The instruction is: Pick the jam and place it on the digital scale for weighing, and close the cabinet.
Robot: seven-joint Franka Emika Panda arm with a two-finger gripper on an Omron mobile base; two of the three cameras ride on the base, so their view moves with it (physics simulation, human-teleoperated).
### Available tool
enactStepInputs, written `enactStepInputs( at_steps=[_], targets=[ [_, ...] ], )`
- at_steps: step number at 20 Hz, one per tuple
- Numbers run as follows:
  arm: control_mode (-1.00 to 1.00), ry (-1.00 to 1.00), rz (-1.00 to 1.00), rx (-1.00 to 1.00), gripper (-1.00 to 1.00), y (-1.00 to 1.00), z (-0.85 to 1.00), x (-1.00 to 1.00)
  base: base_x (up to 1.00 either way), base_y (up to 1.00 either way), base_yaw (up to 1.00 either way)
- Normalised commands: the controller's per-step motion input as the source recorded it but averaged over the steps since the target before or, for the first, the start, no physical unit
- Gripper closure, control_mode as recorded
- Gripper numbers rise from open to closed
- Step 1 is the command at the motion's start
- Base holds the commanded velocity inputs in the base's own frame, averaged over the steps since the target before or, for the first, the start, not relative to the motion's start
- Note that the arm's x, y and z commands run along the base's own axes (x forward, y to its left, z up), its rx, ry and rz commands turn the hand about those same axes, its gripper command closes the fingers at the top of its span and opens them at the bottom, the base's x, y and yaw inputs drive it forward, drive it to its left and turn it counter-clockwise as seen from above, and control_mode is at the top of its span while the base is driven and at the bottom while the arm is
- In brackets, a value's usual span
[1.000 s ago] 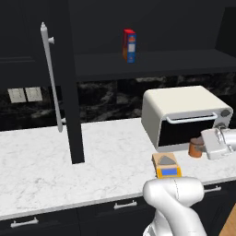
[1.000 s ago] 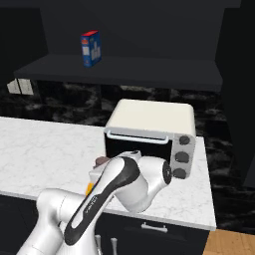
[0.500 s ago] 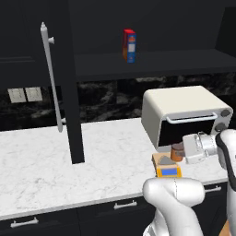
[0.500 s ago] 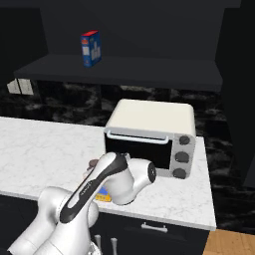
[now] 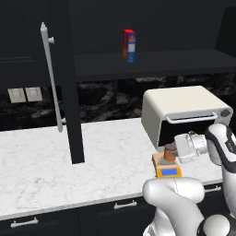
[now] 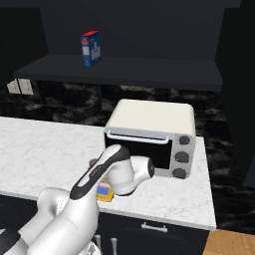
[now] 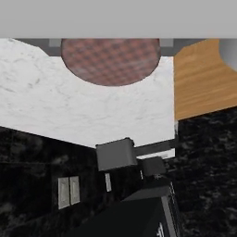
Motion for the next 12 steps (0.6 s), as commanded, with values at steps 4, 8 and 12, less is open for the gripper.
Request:
enactStepInputs(
  at_steps=[4,8,12],
  targets=[
    [-1.0,0.05,0.08,0.0,1.0,-0.22,-0.26,0.22,0.0,0.0,0.0],
    [-1.0,0.02,0.02,0.0,1.0,-0.16,-0.21,0.13,0.0,0.0,0.0],
    [-1.0,0.0,0.0,0.0,1.0,0.0,-0.34,0.03,0.0,0.0,0.0]
  ],
)
